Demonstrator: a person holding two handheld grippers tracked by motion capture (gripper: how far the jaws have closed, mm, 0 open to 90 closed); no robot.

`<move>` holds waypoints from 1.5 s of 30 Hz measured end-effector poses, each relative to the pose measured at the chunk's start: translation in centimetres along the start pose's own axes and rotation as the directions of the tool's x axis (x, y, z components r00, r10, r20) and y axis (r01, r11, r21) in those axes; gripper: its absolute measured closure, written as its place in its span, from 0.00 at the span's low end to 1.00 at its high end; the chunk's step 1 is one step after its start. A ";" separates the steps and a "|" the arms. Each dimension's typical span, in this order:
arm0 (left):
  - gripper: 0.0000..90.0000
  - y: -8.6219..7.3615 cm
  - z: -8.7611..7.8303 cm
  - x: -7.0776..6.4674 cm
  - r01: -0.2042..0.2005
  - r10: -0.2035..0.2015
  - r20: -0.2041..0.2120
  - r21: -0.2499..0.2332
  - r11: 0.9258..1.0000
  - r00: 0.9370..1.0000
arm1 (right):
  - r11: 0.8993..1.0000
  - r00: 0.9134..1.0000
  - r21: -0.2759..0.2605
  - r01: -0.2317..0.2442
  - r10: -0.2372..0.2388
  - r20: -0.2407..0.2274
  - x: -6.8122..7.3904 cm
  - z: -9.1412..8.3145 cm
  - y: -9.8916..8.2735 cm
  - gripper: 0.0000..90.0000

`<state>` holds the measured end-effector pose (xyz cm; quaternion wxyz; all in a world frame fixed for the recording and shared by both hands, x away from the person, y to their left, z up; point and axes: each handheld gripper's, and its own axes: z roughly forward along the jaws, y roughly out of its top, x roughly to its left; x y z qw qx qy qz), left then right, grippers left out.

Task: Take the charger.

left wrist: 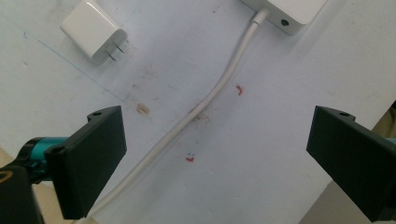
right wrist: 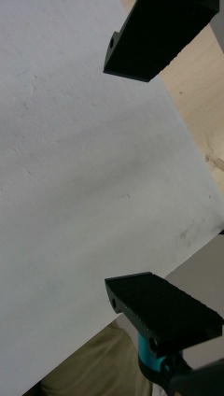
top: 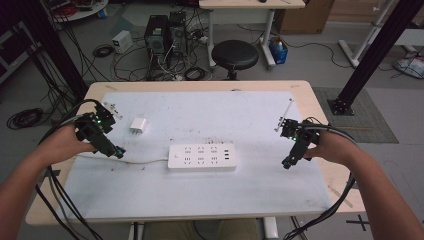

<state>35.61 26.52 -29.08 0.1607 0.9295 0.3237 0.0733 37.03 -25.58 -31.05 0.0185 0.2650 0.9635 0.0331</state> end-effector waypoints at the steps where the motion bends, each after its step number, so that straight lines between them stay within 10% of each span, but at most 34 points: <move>1: 0.05 0.0 0.0 0.0 0.007 -0.007 -0.001 -0.002 1.000 1.000 | 1.000 1.000 0.000 0.001 -0.001 0.002 0.0 0.0 0.0 0.01; 11: 0.05 0.3 0.0 0.3 0.058 -0.058 -0.015 -0.019 0.998 0.998 | 0.999 1.000 -0.033 -0.014 0.014 -0.002 -0.4 -0.1 -0.1 0.01; 20: 0.05 0.8 0.3 1.4 0.192 -0.196 -0.046 -0.083 0.978 0.979 | 0.997 0.999 -0.064 -0.042 0.041 -0.014 -0.8 0.0 0.0 0.01; 26: 0.05 1.4 0.9 2.4 0.264 -0.273 -0.092 -0.096 0.960 0.958 | 0.997 0.999 -0.075 -0.036 0.035 -0.014 -0.9 0.1 0.0 0.01; 28: 0.05 1.7 1.8 3.3 0.333 -0.344 -0.091 -0.113 0.936 0.935 | 0.996 0.999 -0.080 -0.034 0.033 -0.011 -0.9 0.3 0.2 0.01; 33: 0.05 2.4 3.6 4.3 0.376 -0.383 -0.115 -0.081 0.923 0.917 | 0.997 1.000 -0.068 -0.027 0.026 -0.015 -0.9 0.6 0.5 0.01; 45: 0.05 4.0 7.1 6.9 0.490 -0.501 -0.135 -0.107 0.865 0.855 | 0.998 1.000 -0.068 -0.018 0.017 -0.024 -0.9 0.9 1.1 0.01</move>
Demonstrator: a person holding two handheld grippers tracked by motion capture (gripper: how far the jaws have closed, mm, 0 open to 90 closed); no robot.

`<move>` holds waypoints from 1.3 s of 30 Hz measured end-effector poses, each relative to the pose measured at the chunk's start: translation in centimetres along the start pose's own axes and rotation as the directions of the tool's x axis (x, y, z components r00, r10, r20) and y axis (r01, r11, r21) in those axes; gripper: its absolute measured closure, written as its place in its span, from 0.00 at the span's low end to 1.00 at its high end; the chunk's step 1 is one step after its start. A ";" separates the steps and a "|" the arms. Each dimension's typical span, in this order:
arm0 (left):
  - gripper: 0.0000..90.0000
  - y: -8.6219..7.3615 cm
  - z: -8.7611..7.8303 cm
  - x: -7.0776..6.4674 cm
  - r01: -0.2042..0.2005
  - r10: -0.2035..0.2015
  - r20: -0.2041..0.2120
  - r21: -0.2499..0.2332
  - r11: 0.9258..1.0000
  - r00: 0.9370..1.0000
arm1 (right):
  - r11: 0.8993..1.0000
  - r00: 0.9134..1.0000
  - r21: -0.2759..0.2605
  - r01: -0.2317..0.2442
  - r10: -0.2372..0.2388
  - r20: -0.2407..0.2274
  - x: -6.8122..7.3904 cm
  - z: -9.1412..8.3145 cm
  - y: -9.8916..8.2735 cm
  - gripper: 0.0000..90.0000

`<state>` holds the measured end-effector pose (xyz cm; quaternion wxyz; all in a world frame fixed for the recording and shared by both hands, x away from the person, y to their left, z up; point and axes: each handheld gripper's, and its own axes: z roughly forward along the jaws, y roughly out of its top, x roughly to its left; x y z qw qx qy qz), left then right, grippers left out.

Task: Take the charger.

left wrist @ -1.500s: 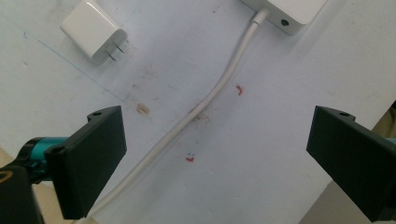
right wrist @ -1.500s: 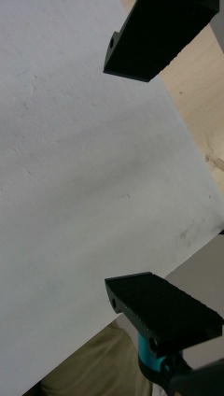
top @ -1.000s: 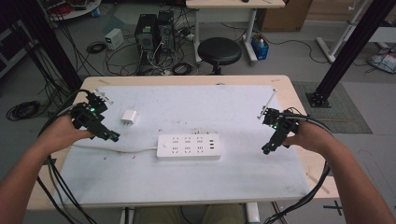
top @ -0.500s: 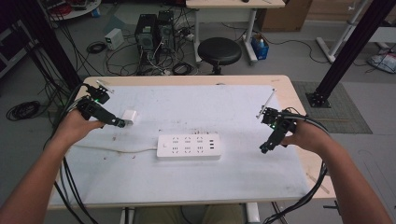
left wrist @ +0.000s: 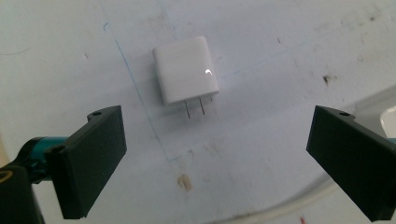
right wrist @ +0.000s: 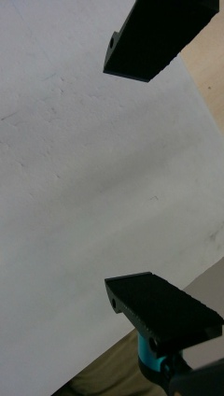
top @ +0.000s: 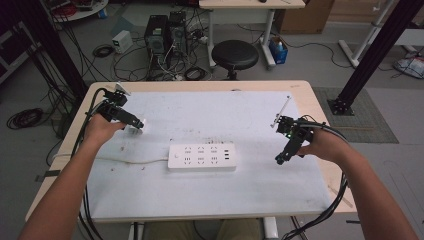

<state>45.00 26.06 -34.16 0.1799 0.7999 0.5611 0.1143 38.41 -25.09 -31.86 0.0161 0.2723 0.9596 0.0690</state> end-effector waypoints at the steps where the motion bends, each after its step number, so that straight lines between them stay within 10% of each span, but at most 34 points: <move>1: 0.05 0.2 0.4 0.1 0.004 -0.004 0.001 0.001 1.000 1.000 | 1.000 1.000 -0.002 -0.003 0.003 0.003 0.0 -0.1 0.0 0.01; 23: 0.05 1.8 8.2 1.0 0.091 -0.088 -0.078 0.038 0.995 0.993 | 0.999 1.000 -0.043 -0.006 0.007 0.021 0.1 -0.3 -0.6 0.01; 39: 0.24 1.9 9.5 1.8 0.088 -0.085 -0.047 0.058 0.994 0.995 | 0.999 1.000 -0.032 -0.011 0.011 0.008 -0.1 0.0 -0.7 0.01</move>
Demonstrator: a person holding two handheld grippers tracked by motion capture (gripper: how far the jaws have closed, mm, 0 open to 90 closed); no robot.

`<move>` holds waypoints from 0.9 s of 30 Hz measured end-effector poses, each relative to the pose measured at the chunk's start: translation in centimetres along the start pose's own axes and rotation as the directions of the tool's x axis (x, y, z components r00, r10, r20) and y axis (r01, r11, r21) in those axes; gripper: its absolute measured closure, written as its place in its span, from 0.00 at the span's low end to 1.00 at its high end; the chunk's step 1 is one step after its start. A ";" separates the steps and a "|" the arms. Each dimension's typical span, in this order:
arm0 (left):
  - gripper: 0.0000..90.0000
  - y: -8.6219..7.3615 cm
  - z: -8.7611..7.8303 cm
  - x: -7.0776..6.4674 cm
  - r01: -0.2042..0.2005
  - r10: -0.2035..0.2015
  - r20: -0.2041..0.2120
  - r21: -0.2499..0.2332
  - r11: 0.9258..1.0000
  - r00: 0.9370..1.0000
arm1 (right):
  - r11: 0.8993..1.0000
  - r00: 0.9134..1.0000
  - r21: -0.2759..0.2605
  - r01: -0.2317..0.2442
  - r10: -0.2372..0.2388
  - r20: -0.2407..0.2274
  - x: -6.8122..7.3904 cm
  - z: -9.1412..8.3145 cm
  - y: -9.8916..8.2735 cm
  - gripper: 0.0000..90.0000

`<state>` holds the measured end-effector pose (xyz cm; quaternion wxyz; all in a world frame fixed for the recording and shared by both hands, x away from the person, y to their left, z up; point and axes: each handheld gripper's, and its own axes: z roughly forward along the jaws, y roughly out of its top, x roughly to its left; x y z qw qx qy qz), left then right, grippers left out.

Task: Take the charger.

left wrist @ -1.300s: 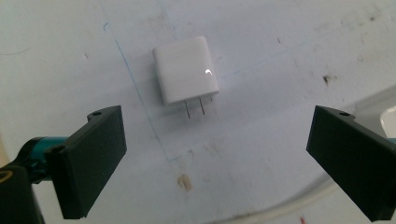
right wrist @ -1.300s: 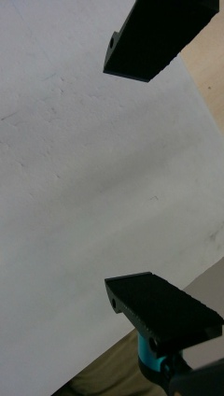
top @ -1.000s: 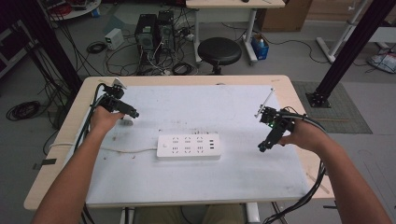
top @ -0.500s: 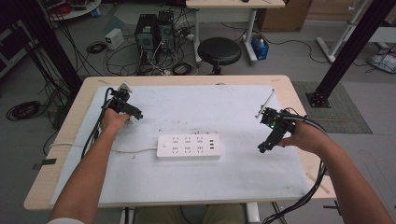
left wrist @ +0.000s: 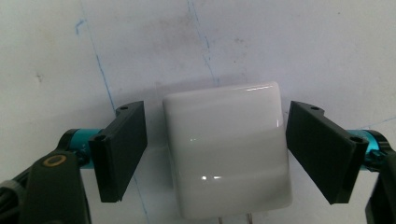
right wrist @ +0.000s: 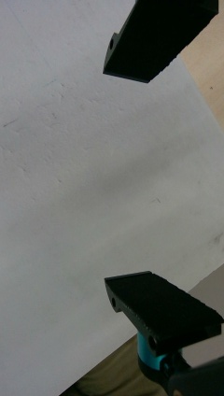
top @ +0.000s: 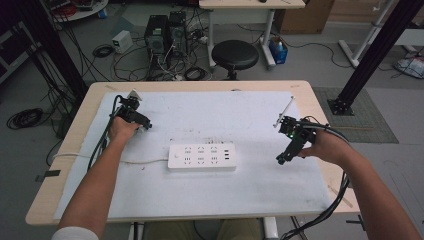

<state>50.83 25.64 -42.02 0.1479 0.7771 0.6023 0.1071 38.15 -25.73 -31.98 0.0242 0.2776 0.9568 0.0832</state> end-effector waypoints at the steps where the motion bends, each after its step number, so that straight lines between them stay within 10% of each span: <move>1: 0.25 0.0 0.0 0.0 0.002 -0.002 0.002 -0.001 1.000 1.000 | 1.000 1.000 0.000 -0.001 0.001 -0.002 0.0 0.0 0.0 0.01; 14: 0.47 -0.1 -0.5 0.0 -0.025 0.025 0.014 -0.010 1.000 1.000 | 1.000 1.000 -0.001 -0.018 0.018 0.002 -0.2 -0.1 -0.4 0.02; 27: 0.47 -0.3 -2.8 -0.6 -0.090 0.094 0.058 -0.065 0.994 0.994 | 0.996 0.996 -0.006 -0.087 0.087 0.014 -0.8 0.0 -0.8 0.02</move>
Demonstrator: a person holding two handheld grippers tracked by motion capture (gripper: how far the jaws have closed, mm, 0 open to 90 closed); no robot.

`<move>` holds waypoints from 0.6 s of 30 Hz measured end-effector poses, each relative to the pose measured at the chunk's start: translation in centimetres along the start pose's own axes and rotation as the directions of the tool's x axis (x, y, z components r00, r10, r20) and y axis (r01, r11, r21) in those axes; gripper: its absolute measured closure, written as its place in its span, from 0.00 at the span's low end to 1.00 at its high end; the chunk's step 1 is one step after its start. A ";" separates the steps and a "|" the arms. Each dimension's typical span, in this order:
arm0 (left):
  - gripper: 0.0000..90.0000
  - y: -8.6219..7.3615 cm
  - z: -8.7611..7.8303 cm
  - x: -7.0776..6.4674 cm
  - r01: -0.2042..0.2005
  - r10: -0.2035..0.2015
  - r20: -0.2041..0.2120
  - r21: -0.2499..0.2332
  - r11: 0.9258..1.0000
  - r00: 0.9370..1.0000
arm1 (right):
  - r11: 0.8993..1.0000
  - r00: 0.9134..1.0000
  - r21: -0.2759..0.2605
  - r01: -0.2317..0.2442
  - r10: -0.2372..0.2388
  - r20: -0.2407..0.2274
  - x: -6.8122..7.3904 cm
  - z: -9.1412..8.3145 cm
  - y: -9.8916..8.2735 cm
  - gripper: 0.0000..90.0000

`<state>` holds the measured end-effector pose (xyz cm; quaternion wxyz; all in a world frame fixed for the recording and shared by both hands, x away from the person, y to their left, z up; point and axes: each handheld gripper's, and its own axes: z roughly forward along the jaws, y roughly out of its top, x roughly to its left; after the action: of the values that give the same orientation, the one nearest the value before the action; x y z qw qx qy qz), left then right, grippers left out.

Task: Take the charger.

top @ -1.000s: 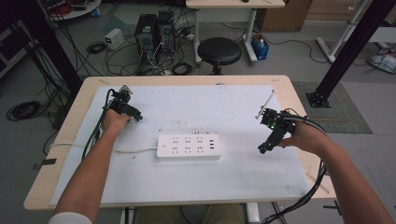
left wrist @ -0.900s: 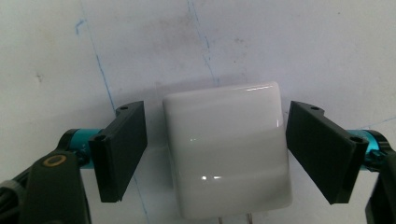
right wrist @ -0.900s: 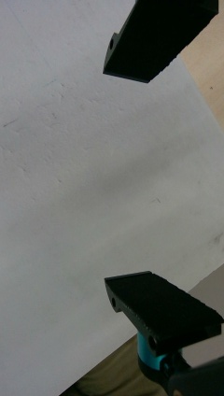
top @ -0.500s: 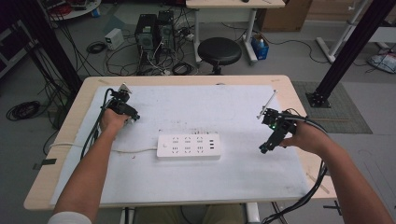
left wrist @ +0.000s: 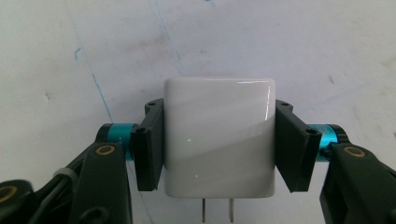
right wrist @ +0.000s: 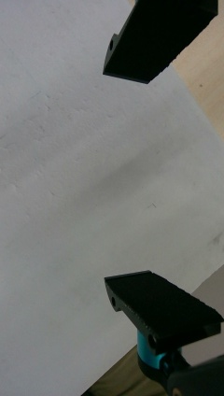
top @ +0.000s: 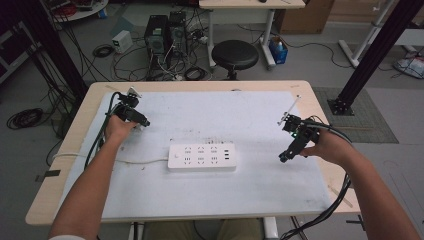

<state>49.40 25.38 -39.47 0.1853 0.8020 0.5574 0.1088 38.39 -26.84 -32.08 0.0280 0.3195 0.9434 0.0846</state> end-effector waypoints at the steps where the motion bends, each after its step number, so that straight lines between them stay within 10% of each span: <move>1: 0.47 -0.1 -0.3 -0.1 -0.017 0.017 0.012 -0.003 1.000 1.000 | 1.000 1.000 0.000 0.000 0.000 0.000 0.0 0.0 0.0 0.02; 9: 0.47 -0.6 -4.7 -0.8 -0.090 0.099 0.089 -0.099 0.991 0.991 | 0.999 0.999 -0.027 -0.042 0.042 0.006 0.3 -0.4 -0.2 0.02; 18: 0.47 -0.2 -10.6 -5.1 -0.251 0.268 0.096 -0.156 0.955 0.959 | 0.999 1.000 -0.043 -0.016 0.016 0.010 0.8 -0.8 -0.2 0.02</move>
<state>43.40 22.51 -29.75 0.2584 0.8579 0.4262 0.1247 37.57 -26.67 -31.37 0.0392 0.3268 0.9386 0.1035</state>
